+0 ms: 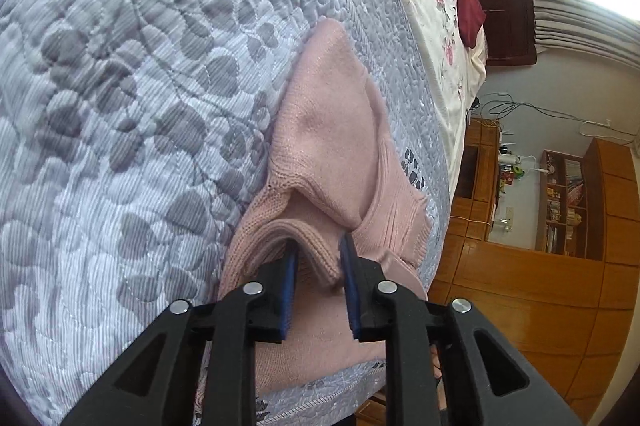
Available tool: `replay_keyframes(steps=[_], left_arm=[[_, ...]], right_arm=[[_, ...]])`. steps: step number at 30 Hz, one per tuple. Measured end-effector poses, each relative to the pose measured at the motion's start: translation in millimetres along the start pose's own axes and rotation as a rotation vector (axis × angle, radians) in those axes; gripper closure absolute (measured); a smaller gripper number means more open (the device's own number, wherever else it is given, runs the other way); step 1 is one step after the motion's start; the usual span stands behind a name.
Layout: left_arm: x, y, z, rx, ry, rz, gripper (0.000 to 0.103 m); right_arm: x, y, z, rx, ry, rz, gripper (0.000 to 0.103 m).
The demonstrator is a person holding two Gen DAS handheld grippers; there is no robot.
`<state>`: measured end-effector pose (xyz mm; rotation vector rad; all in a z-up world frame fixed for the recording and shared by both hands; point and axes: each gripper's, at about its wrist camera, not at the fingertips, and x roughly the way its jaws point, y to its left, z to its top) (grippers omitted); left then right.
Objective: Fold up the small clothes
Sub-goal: 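Lift the hem with both grippers and fold it up toward the collar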
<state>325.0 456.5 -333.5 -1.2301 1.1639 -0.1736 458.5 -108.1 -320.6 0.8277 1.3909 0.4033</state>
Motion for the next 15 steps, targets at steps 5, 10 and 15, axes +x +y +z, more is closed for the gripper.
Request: replay_keyframes(steps=[5,10,15], left_arm=[[-12.6,-22.2,2.0,0.172,-0.035,0.059,0.064],[1.3,-27.5,1.4,0.291,0.002,0.170,0.060],[21.5,-25.3,-0.8,0.348,0.037,0.264,0.056]], right_arm=[[-21.3,24.4,4.1,-0.150,-0.043,-0.025,0.068],[-7.6,43.4,-5.6,-0.347,-0.041,-0.143,0.068],[26.6,43.4,-19.1,-0.470,-0.012,-0.271,0.067]])
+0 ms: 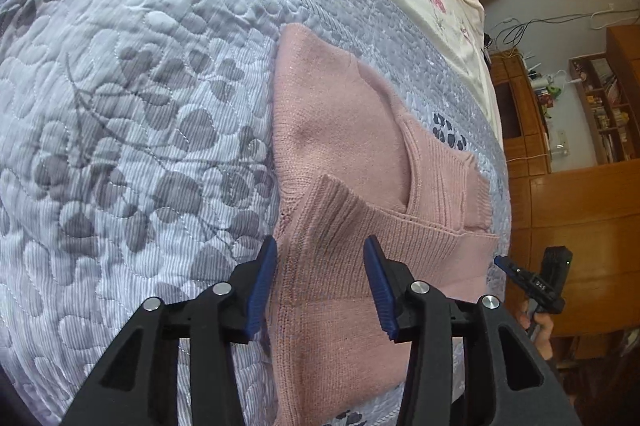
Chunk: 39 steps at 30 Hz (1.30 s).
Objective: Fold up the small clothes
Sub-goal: 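Lift the hem with both grippers and fold it up toward the collar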
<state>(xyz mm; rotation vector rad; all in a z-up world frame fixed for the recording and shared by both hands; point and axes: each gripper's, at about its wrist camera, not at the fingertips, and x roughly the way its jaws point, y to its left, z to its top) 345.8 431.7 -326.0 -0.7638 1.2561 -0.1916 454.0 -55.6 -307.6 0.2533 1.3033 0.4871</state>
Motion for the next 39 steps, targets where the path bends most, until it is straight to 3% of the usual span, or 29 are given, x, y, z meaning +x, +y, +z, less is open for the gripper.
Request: replay_keyframes(steps=[5,7,9,13,17,19,20,22,28,30,39], left_arm=[[4.3,-11.3,-3.1,0.064,-0.002,0.026,0.059],[2.6,-15.3,-5.5,0.088,-0.012,0.043,0.093],[-1.2,-18.8,-8.0,0.105,-0.037,0.045,0.093],[-11.8,-24.9,-13.8,0.128,-0.085,0.022,0.094],[-16.3,-27.4,-16.8,0.147,-0.092,0.019,0.094],[-14.1,-25.5,-16.2,0.141,-0.085,0.025,0.094],[-13.2,-23.9,-15.7,0.135,-0.083,0.025,0.094],[-12.0,-20.3,-15.4,0.119,-0.080,0.017,0.094],[-6.7,-17.8,-15.9,0.111,-0.073,0.007,0.094],[-9.2,-19.5,-18.0,0.113,-0.088,0.004,0.094],[-88.9,-58.1,-30.2,0.205,-0.284,-0.130,0.096]], right_arm=[[14.9,-1.5,-5.1,-0.028,0.003,-0.038,0.067],[15.4,0.0,-4.5,-0.040,-0.003,-0.046,0.073],[13.4,3.5,-4.1,-0.051,-0.018,-0.058,0.089],[4.0,5.9,-7.8,-0.057,-0.050,-0.039,0.103],[-0.8,6.3,-11.5,-0.069,-0.061,-0.041,0.103],[0.1,5.6,-11.0,-0.073,-0.064,-0.075,0.094],[0.2,3.4,-10.4,-0.065,-0.068,-0.083,0.083],[2.4,0.3,-9.3,-0.055,-0.076,-0.086,0.077],[16.8,-4.6,-4.2,-0.039,-0.042,-0.063,0.078],[17.3,-2.6,-5.3,-0.046,-0.041,-0.062,0.093],[-70.1,38.3,-14.5,-0.131,-0.267,-0.037,0.096]])
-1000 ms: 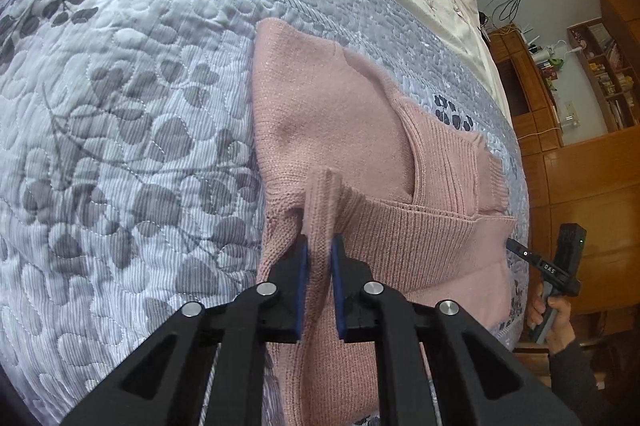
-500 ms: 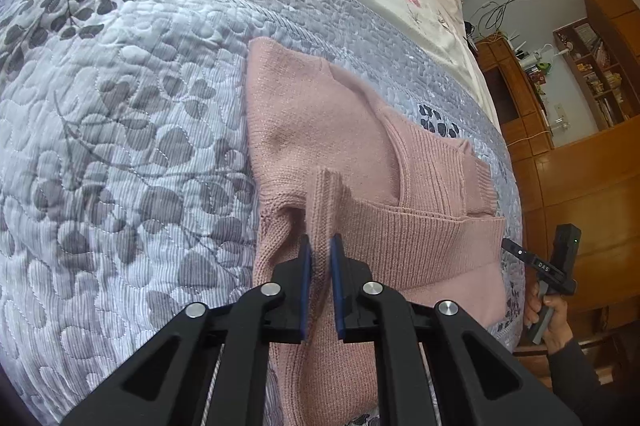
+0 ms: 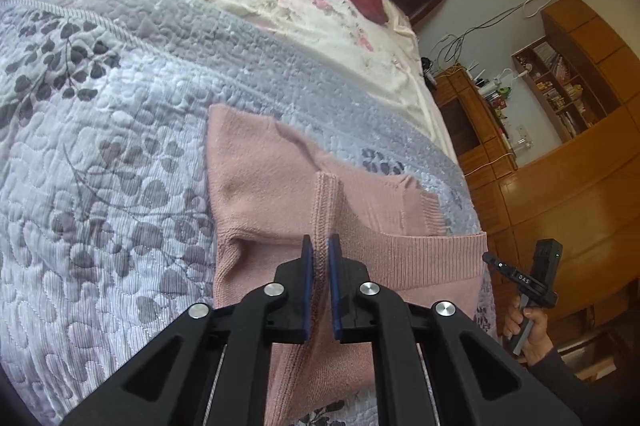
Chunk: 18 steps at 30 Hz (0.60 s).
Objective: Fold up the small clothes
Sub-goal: 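Lift the hem with both grippers and fold it up toward the collar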
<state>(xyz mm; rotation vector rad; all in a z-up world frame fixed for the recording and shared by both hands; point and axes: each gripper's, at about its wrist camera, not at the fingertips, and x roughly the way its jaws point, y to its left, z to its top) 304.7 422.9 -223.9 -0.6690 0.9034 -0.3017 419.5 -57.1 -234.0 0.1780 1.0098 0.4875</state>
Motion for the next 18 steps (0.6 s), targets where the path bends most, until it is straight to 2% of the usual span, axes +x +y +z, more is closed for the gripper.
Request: replay_keyframes(steps=[3,6,12,18], left_arm=[[-9.3,-9.3,20.8,0.025,-0.034,-0.003,0.096],[0.5,-6.1,48.4,0.023,-0.038,0.012,0.096],[41.4,0.7,88.5,0.018,0.006,0.050,0.097],[87.4,19.5,115.6,-0.006,0.065,0.108,0.097]], right_arm=[[-16.7,3.5,20.0,-0.004,-0.055,0.002,0.096],[-14.6,0.0,45.5,0.010,-0.077,-0.001,0.096],[22.5,-12.7,87.0,0.051,-0.048,-0.016,0.097],[67.5,-29.3,111.3,0.104,0.012,-0.042,0.098]])
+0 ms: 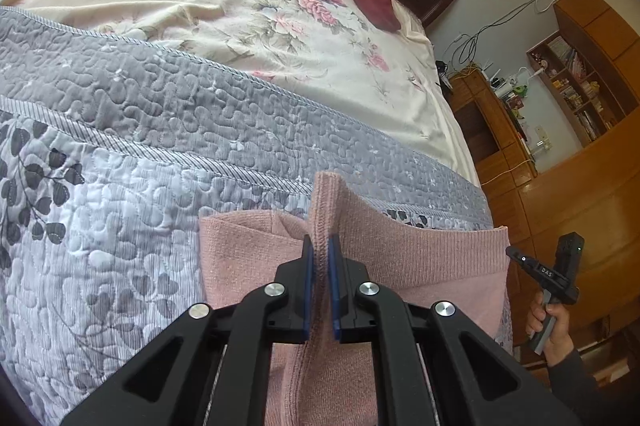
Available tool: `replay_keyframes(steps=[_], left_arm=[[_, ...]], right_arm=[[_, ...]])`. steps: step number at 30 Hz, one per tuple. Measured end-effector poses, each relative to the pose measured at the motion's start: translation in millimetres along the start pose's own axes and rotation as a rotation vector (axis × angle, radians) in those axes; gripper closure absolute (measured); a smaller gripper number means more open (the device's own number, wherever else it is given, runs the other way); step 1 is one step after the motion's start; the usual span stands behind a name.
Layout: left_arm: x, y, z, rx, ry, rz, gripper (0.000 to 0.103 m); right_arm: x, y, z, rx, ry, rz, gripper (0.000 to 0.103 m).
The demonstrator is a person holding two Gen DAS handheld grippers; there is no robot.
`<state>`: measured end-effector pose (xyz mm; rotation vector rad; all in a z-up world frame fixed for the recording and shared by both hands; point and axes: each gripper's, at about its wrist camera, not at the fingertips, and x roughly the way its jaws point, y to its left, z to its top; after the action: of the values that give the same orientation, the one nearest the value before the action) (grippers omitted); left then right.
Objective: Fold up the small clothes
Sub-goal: 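Lift the hem with both grippers and fold it up toward the collar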
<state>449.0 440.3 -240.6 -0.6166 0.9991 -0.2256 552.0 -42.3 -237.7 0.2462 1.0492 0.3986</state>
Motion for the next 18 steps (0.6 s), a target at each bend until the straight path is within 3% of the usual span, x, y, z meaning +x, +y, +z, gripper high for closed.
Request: replay_keyframes(steps=[13,18], left_arm=[[79.3,36.7,36.5,-0.060,0.082,0.071,0.097],[108.4,59.7,31.9,-0.093,0.138,0.133,0.097]], right_arm=[[73.0,-31.0,23.7,0.084,0.065,-0.074,0.099],[97.1,-44.6,20.3,0.105,0.088,-0.106,0.099]])
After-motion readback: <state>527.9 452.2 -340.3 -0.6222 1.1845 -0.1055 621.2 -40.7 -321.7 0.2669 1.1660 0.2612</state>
